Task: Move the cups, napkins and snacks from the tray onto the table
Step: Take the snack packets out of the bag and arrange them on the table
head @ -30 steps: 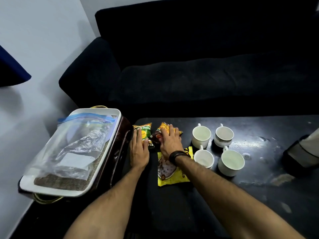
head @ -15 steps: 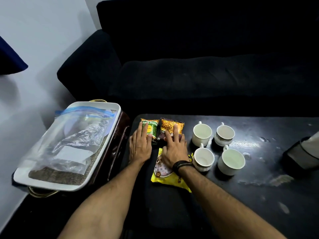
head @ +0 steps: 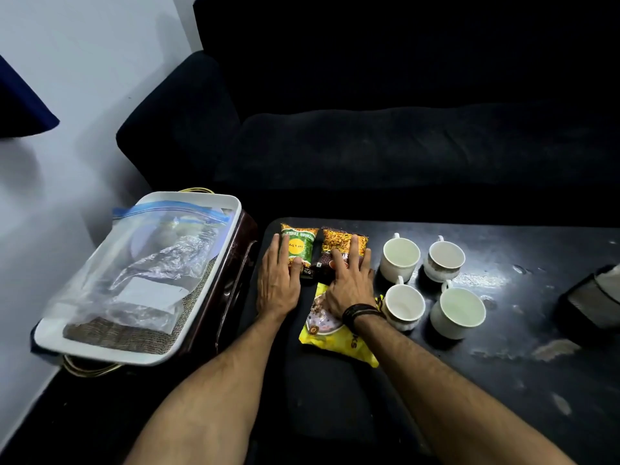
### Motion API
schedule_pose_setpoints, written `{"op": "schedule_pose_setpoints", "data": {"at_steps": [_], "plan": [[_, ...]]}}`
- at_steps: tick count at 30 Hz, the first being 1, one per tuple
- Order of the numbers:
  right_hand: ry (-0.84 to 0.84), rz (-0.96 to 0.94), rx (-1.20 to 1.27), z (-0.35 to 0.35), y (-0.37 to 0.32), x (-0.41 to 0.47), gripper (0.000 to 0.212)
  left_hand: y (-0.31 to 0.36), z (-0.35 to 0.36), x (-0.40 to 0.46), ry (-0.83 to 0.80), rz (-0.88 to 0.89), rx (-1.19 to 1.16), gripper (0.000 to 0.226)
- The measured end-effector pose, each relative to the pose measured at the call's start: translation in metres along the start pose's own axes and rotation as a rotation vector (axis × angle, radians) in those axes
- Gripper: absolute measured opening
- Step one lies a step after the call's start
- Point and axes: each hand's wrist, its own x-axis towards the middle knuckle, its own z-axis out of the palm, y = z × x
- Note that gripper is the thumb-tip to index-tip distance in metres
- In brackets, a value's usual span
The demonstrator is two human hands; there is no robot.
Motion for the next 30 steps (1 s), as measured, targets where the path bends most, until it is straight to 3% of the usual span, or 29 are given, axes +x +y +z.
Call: {"op": "schedule_pose_setpoints", "data": {"at_steps": [2, 5, 9, 11, 16, 21, 24, 27, 30], "plan": [[0.026, -0.004, -0.018, -0.004, -0.003, -0.007, 0.073, 0.0, 0.0, -0.005, 0.006, -0.038, -0.086, 0.072], [0.202, -0.119, -0.048, -0.008, -0.015, -0.034, 0.065, 0.0, -0.002, -0.017, 0.012, -0.075, -0.205, 0.082], [0.343, -0.153, -0.014, -0.008, -0.025, -0.081, 0.041, 0.002, -0.01, -0.041, 0.011, -0.118, -0.251, 0.075], [0.321, -0.073, -0.049, -0.009, -0.016, -0.099, 0.036, 0.002, -0.016, -0.056, -0.005, -0.112, -0.254, 0.075], [0.056, -0.02, -0.101, 0.005, 0.007, -0.131, 0.06, 0.006, -0.033, -0.094, -0.062, -0.086, -0.24, 0.075], [0.014, 0.156, 0.043, 0.014, -0.021, -0.129, 0.06, 0.01, -0.05, -0.135, -0.112, -0.05, -0.223, 0.086], [-0.026, 0.216, 0.146, 0.013, -0.048, -0.132, 0.067, 0.008, -0.055, -0.148, -0.103, -0.081, -0.221, 0.08], [0.086, 0.084, 0.053, 0.002, -0.046, -0.138, 0.059, 0.004, -0.054, -0.145, -0.128, -0.116, -0.178, 0.064], [0.16, -0.224, -0.107, -0.001, -0.019, -0.136, 0.057, 0.003, -0.049, -0.14, -0.164, -0.088, -0.081, 0.055]]}}
